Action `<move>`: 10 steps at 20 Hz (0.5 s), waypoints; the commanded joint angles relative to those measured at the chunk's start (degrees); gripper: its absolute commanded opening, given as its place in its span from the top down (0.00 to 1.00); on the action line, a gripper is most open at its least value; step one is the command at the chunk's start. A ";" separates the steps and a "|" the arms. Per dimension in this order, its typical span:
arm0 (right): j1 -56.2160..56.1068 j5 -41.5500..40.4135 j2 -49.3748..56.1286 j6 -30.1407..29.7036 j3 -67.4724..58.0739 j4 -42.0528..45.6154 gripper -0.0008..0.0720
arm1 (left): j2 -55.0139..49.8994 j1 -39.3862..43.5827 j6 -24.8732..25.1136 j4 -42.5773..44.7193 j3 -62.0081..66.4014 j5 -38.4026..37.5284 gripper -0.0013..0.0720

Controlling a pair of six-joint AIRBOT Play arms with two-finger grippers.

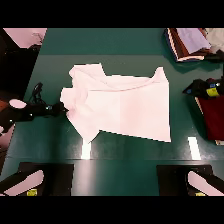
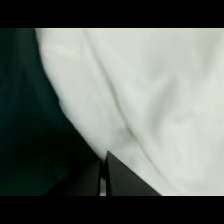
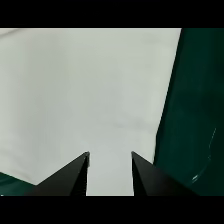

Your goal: Fold the shirts.

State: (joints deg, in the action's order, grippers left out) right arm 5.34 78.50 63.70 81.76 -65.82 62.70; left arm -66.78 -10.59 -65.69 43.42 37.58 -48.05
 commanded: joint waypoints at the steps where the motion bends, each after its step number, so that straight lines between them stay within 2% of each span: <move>1: 5.66 5.18 -2.54 -1.31 8.20 0.50 0.57 | 2.75 0.07 0.07 3.39 7.21 -7.28 0.95; 2: 7.98 5.33 -3.72 -1.33 12.22 0.52 0.57 | 3.69 0.07 1.11 3.34 9.22 -8.94 0.95; 4: 13.09 6.23 -5.25 -3.10 20.24 0.46 0.45 | 4.94 0.09 1.64 3.34 12.35 -10.82 0.95; 7: 16.90 6.12 -5.27 -5.49 29.53 0.35 0.46 | 5.05 0.09 1.60 2.91 13.84 -11.04 0.95; 10: 14.91 3.69 -5.27 -5.55 35.56 -1.36 0.46 | 5.01 0.09 1.60 2.91 13.84 -11.19 0.95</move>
State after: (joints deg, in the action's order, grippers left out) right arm 20.03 83.50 58.74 77.34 -36.75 62.54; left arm -62.06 -10.46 -64.34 46.33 50.48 -58.26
